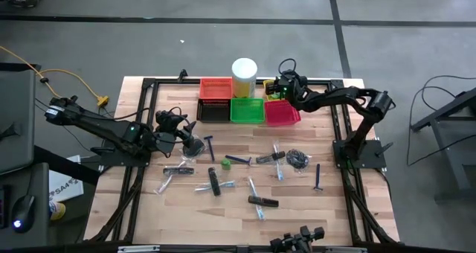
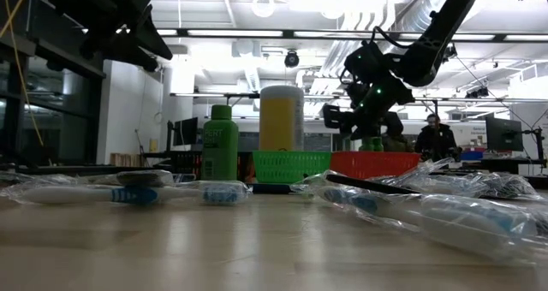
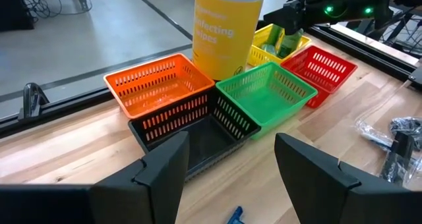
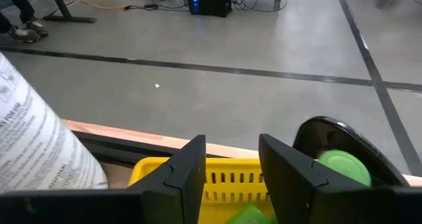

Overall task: Pick & Place Travel size toiletries
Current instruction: Put the green shampoo into the yellow bin

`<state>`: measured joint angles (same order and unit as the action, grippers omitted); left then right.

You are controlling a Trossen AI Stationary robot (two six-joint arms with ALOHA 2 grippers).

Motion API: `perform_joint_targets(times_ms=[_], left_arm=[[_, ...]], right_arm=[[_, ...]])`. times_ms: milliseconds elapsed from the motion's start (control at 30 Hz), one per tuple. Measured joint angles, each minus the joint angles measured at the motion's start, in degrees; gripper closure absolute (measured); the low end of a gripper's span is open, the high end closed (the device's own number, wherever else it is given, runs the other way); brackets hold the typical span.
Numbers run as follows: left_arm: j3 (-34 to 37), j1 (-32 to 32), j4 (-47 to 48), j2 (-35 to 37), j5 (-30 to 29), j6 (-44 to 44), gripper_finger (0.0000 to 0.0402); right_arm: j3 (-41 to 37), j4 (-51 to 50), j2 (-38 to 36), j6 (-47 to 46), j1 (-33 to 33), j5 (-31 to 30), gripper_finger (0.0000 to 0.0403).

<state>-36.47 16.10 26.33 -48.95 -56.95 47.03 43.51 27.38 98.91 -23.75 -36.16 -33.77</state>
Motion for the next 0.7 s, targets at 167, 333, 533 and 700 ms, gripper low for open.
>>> perform_joint_targets(times_ms=[167,333,533,700], left_arm=[[0.0,0.0,0.0,0.1,0.0,0.0,0.0177],[0.0,0.0,0.0,0.4,0.0,0.2,0.0177],[0.0,0.0,0.6,0.9,-0.1,1.5,0.0177],[0.0,0.0,0.6,0.9,-0.2,2.0,0.0177]], right_arm=[[0.0,0.2,-0.3,0.2,0.0,3.5,0.0268],[0.0,-0.1,-1.5,0.5,0.0,7.0,0.0268],[0.0,-0.6,-4.4,4.0,0.0,7.9,0.0268],[0.0,-1.0,-6.5,4.6,0.1,10.9,0.0268]])
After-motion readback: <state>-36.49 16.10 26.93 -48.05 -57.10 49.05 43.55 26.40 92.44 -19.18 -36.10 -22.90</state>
